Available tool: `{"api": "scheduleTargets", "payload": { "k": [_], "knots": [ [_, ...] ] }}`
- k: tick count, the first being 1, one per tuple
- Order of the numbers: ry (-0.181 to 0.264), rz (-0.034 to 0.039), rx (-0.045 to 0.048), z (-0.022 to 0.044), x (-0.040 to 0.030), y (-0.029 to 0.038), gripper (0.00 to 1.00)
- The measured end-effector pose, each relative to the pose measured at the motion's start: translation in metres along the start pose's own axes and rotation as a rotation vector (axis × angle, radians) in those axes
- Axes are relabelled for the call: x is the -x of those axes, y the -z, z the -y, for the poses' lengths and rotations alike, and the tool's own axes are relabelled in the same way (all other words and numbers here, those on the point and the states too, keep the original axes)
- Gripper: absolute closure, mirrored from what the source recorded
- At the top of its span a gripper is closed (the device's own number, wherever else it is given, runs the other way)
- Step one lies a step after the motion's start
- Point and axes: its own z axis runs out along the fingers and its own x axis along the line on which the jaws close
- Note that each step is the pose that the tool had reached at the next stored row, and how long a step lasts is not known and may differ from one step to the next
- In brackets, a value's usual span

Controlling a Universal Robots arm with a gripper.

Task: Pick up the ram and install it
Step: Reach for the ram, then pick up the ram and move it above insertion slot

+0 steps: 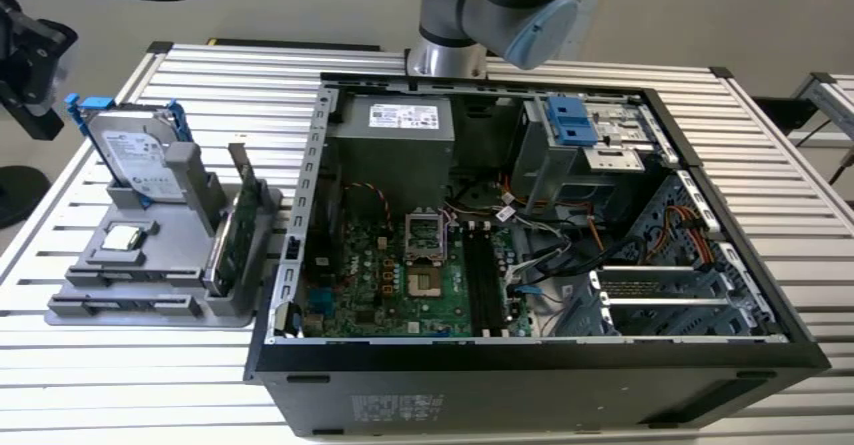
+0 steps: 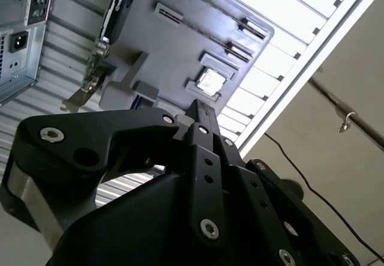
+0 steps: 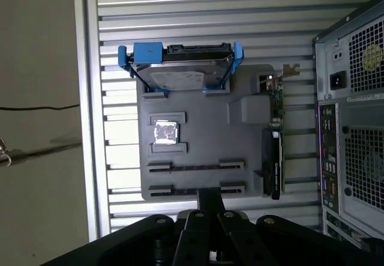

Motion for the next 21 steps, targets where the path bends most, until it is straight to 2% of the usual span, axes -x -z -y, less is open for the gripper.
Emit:
{"api": "scheduleTargets", "payload": {
  "k": [8, 21],
  "knots": [
    [0.000, 0.0000, 0.0000, 0.0060, 0.0004, 0.0003, 1.00],
    [0.000, -0.0001, 0.0000, 0.0101, 0.0006, 0.0005, 1.00]
  ]
}}
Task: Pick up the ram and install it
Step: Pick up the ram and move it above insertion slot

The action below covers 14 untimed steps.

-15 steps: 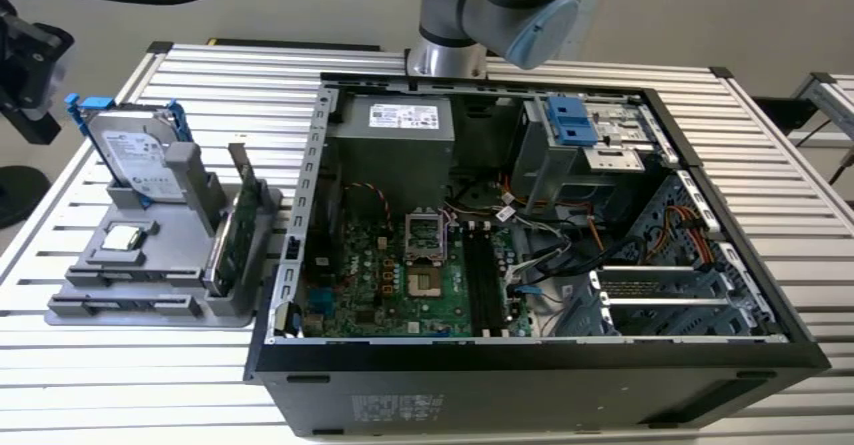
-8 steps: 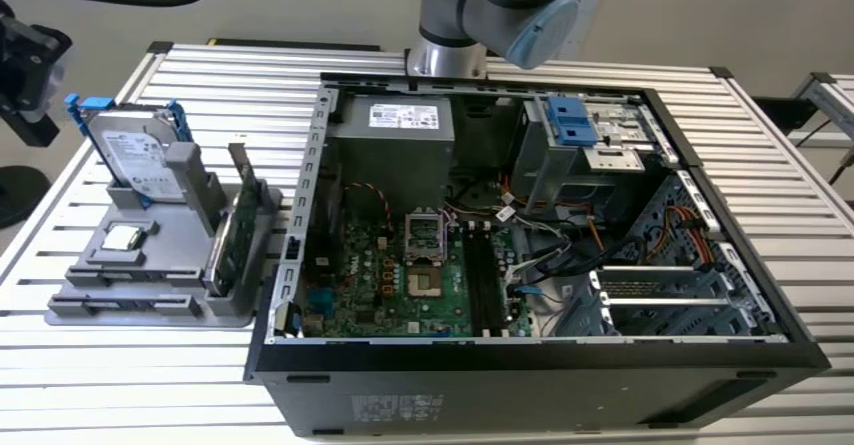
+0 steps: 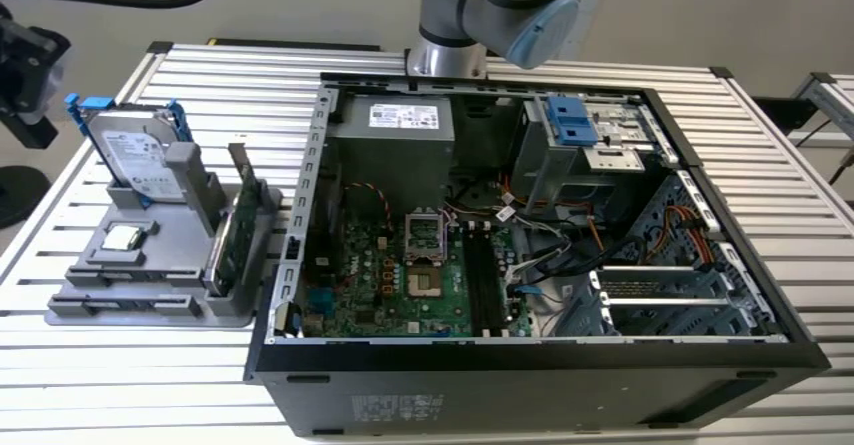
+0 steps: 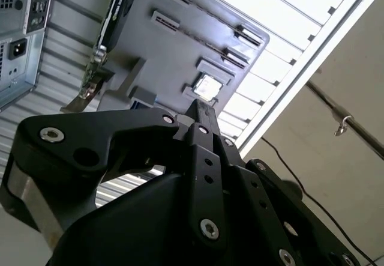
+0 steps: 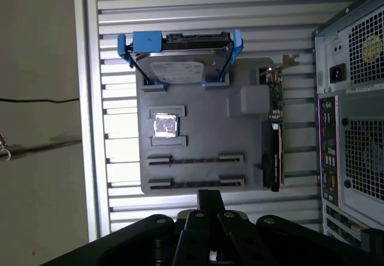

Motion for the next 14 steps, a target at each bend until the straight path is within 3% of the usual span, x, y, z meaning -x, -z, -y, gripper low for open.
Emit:
{"api": "scheduleTargets", "payload": {
  "k": [14],
  "knots": [
    [0.000, 0.0001, 0.0000, 0.0129, 0.0005, 0.0006, 1.00]
  ]
}}
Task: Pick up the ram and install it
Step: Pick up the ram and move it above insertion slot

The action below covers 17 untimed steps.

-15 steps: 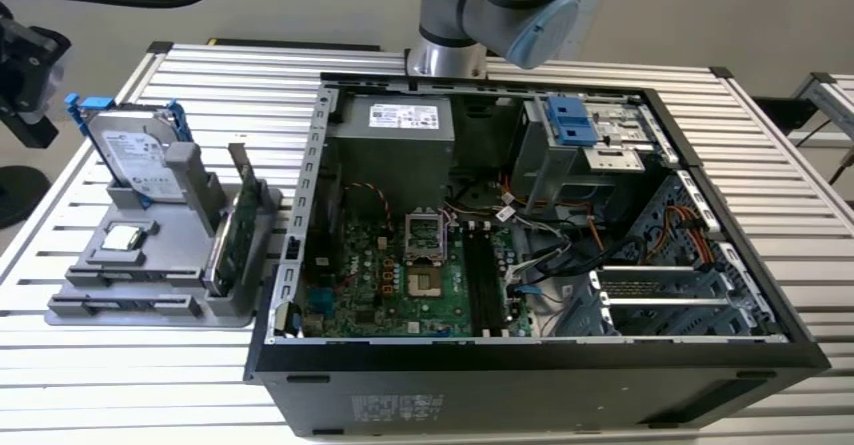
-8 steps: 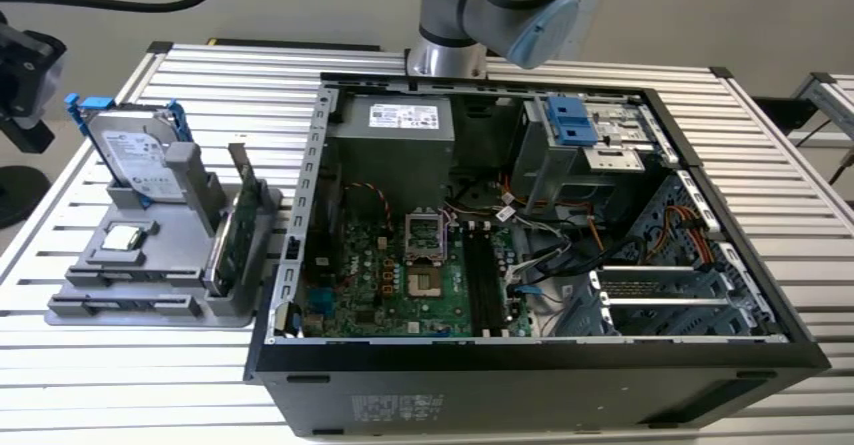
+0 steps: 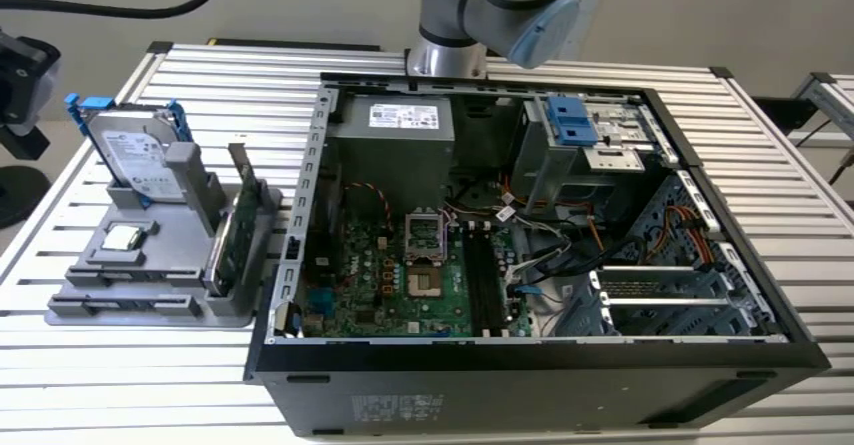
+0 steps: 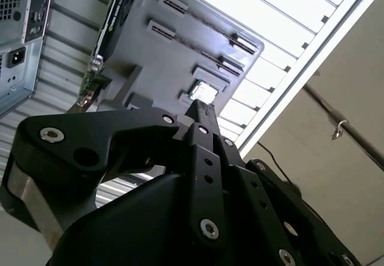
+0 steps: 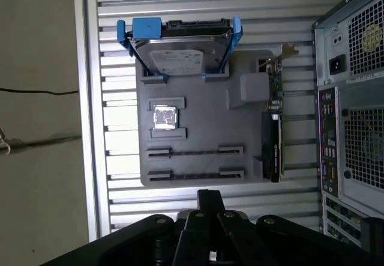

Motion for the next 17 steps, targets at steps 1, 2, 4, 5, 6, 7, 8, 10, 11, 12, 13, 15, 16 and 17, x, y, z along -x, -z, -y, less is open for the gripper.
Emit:
{"api": "scheduleTargets", "payload": {
  "k": [1, 2, 4, 5, 6, 7, 8, 10, 11, 12, 13, 15, 16, 17],
  "knots": [
    [0.000, 0.0000, 0.0000, 0.0009, 0.0000, 0.0001, 1.00],
    [0.000, -0.0001, -0.0001, 0.0018, 0.0001, 0.0001, 1.00],
    [0.000, -0.0001, 0.0000, 0.0037, 0.0002, 0.0002, 1.00],
    [0.000, 0.0000, 0.0000, 0.0046, 0.0003, 0.0002, 1.00],
    [0.000, -0.0001, 0.0000, 0.0054, 0.0003, 0.0003, 1.00],
    [0.000, -0.0001, -0.0001, 0.0061, 0.0004, 0.0003, 1.00],
    [0.000, -0.0002, -0.0002, 0.0064, 0.0004, 0.0003, 1.00],
    [0.000, -0.0009, 0.0000, 0.0071, 0.0005, 0.0003, 1.00],
    [0.000, -0.0014, -0.0001, 0.0076, 0.0005, 0.0003, 1.00],
    [0.000, -0.0019, -0.0002, 0.0080, 0.0006, 0.0003, 1.00],
    [0.000, -0.0021, -0.0001, 0.0085, 0.0007, 0.0003, 1.00],
    [0.000, -0.0023, -0.0002, 0.0088, 0.0007, 0.0003, 1.00],
    [0.000, -0.0023, -0.0001, 0.0088, 0.0007, 0.0003, 1.00],
    [0.000, -0.0030, -0.0003, 0.0090, 0.0007, 0.0003, 1.00]
  ]
}}
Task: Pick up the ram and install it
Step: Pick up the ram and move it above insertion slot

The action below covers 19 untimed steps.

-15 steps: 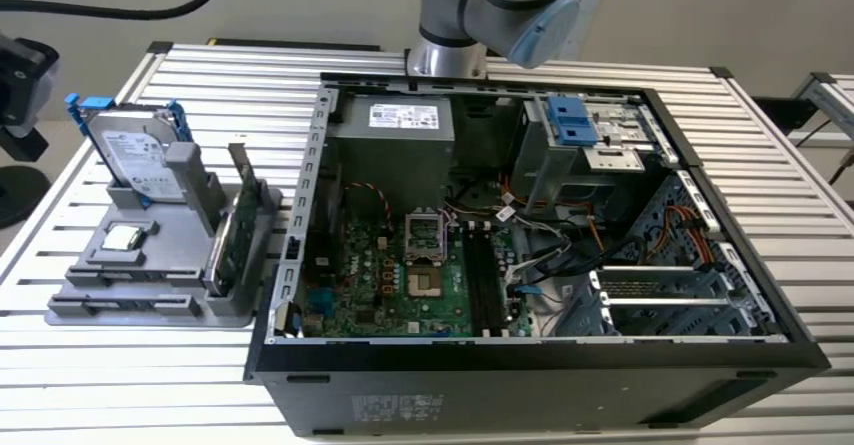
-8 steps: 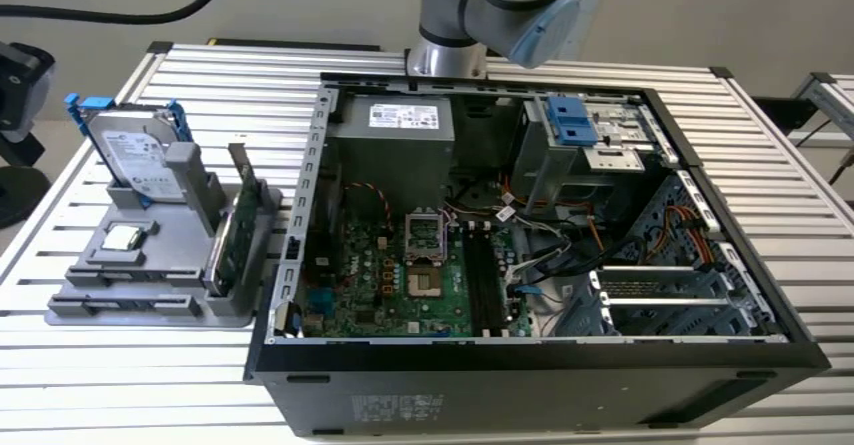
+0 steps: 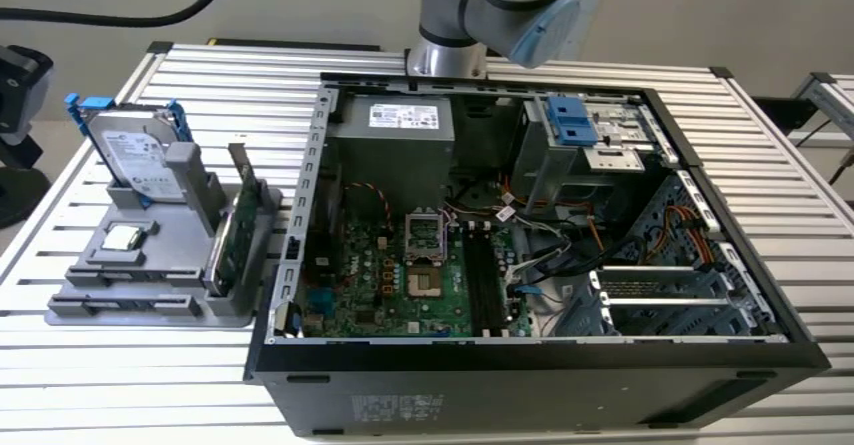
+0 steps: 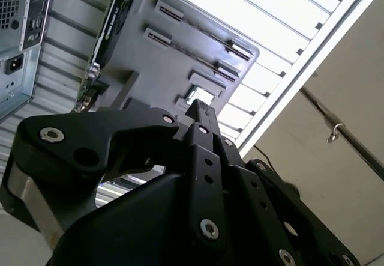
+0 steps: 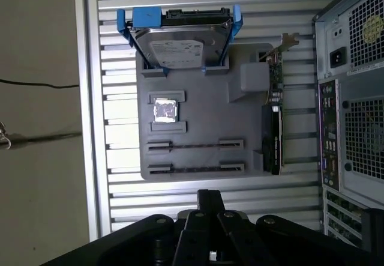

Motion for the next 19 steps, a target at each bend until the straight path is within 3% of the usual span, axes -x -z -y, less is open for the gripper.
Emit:
{"api": "scheduleTargets", "payload": {
  "k": [12, 19],
  "knots": [
    [-0.001, -0.0008, 0.0000, 0.0000, 0.0000, -0.0002, 1.00],
    [-0.098, 0.0038, -0.0013, 0.0000, 0.0000, -0.0010, 1.00]
  ]
}}
